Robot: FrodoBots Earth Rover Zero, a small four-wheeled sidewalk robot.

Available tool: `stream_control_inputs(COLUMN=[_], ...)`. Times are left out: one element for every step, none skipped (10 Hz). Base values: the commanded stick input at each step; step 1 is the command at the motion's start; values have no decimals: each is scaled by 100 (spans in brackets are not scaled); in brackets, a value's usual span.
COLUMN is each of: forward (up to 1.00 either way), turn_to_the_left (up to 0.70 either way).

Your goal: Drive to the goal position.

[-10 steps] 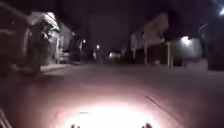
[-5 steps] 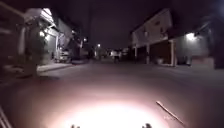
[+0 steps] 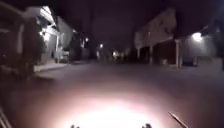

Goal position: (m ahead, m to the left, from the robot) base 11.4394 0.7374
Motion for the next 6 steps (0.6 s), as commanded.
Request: stream_control_inputs(forward=[100,100,100,100,100,100], turn_to_the_left=[0,0,0,0,0,0])
